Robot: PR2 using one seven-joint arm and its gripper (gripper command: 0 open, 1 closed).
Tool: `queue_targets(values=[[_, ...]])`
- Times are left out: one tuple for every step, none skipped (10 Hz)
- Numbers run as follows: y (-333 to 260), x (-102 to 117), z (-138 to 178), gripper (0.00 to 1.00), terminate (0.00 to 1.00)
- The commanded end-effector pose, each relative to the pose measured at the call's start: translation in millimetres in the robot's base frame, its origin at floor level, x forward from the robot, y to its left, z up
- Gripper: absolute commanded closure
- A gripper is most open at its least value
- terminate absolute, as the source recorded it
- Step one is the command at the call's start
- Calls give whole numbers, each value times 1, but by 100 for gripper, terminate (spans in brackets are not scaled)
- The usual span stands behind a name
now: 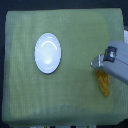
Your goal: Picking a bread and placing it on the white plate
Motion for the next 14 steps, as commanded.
queue_targets(values=[[-1,4,-31,0,0],[3,1,-36,0,0],[4,0,-38,0,0],[4,-5,-42,0,0],[5,-7,-46,0,0],[8,-7,-49,0,0],[10,-6,-49,0,0],[11,-7,-47,0,0],[13,-9,-41,100,0],[16,-10,-39,100,0],[15,-9,-37,100,0],[13,-8,-36,100,0],[9,-7,-36,100,0],[7,-7,-35,100,0]])
